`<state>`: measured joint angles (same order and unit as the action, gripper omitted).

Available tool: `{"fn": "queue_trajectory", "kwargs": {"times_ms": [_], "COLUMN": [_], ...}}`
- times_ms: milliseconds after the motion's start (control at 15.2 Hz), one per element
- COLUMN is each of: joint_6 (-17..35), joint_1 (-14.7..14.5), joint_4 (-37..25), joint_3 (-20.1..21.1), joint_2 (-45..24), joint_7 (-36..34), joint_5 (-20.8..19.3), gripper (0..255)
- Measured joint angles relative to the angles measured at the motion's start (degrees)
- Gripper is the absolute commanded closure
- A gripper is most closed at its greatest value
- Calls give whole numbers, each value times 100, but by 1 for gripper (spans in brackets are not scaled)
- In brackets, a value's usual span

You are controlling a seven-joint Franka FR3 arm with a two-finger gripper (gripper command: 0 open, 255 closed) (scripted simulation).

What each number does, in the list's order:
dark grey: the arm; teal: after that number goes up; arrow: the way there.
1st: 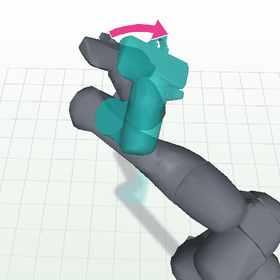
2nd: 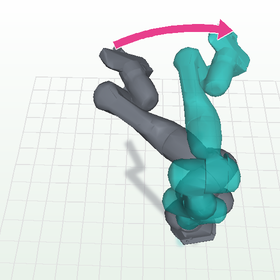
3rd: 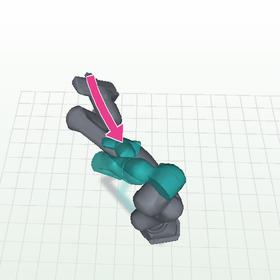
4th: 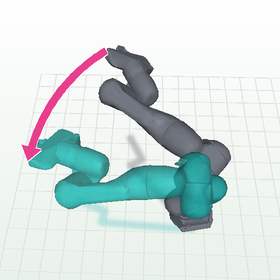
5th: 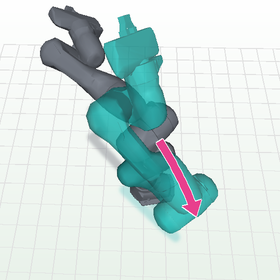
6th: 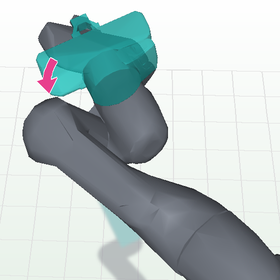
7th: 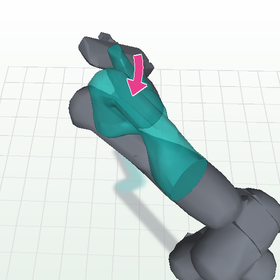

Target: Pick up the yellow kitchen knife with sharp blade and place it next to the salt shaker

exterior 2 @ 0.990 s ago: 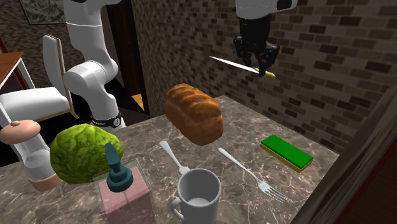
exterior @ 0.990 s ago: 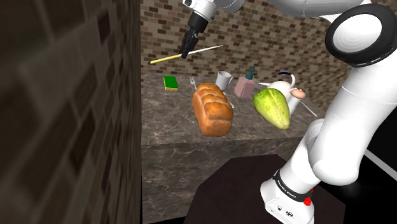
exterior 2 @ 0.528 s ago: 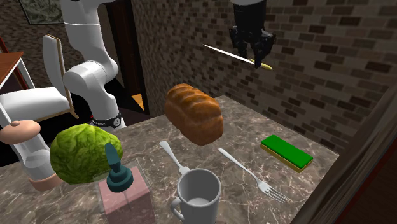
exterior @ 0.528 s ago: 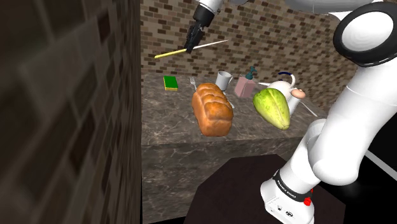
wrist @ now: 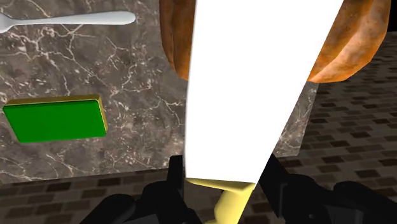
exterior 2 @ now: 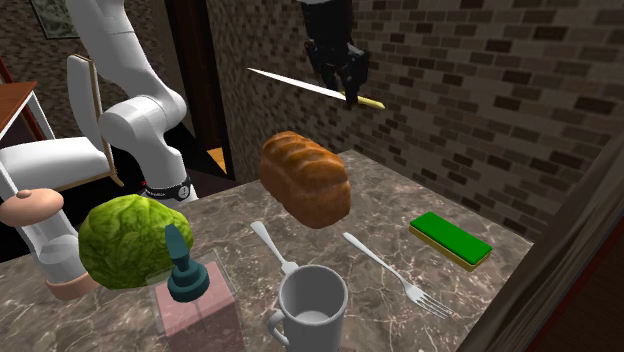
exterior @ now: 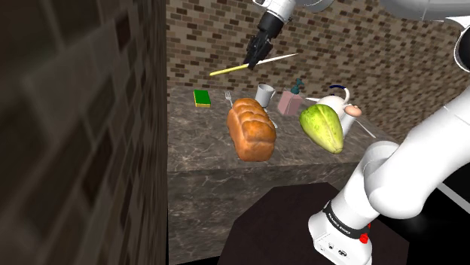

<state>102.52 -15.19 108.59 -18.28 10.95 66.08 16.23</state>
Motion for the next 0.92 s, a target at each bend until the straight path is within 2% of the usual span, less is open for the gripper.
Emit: {"fn": "queue_trajectory", "kwargs": {"times_ms": [396,924], "joint_6": [-75,-614], "joint_1": [252,777], "joint_4": [1143,2142], "joint_3": [-59,-294], "joint_2": [1227,2698], "joint_7": [129,467], "joint_5": [-389,-935], "gripper": [255,255]}}
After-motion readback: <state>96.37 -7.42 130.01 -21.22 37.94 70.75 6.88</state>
